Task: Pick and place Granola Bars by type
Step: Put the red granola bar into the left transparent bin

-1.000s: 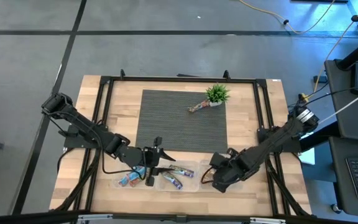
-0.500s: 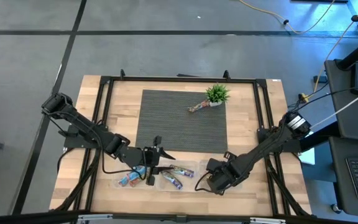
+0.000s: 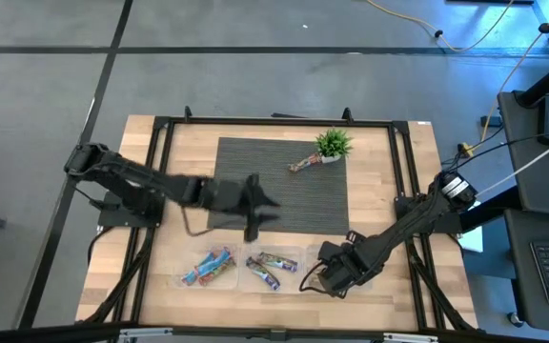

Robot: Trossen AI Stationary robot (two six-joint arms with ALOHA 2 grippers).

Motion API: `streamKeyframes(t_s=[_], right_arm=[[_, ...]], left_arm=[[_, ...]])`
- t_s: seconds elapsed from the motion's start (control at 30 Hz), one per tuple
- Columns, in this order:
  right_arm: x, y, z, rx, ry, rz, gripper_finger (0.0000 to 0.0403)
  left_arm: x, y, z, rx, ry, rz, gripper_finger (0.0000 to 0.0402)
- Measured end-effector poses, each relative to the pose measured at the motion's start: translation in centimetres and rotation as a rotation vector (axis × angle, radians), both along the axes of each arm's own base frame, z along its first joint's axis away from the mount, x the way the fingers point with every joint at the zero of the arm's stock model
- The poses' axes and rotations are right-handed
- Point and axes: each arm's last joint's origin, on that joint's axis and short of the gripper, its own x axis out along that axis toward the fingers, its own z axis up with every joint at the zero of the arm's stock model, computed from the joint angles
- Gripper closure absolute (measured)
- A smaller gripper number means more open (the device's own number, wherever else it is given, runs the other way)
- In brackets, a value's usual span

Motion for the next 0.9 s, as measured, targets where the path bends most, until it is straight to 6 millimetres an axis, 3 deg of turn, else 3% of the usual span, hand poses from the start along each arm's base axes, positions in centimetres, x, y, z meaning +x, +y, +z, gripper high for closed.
streamKeyframes(t_s=[0.13,0.27,0.43,0.63,0.9], right_arm=[[0.3,0.0,1.9,-0.062,-0.029,0.010,0.0195],[0.2,-1.0,3.9,-0.234,-0.067,-0.016,0.0195],[0.6,-3.1,5.1,-0.330,-0.045,-0.148,0.0195],[2.0,-5.7,4.9,-0.331,-0.031,-0.239,0.0195],[2.7,-7.3,4.9,-0.330,-0.024,-0.295,0.0195]], left_arm=[[0.5,5.1,0.8,-0.036,0.006,0.082,0.0252],[0.5,10.1,1.7,-0.031,0.019,0.173,0.0249],[1.6,14.5,2.3,-0.023,0.116,0.123,0.0252],[4.9,18.6,0.0,-0.037,0.303,0.144,0.0251],[8.5,21.2,-5.3,-0.094,0.419,0.134,0.0252]])
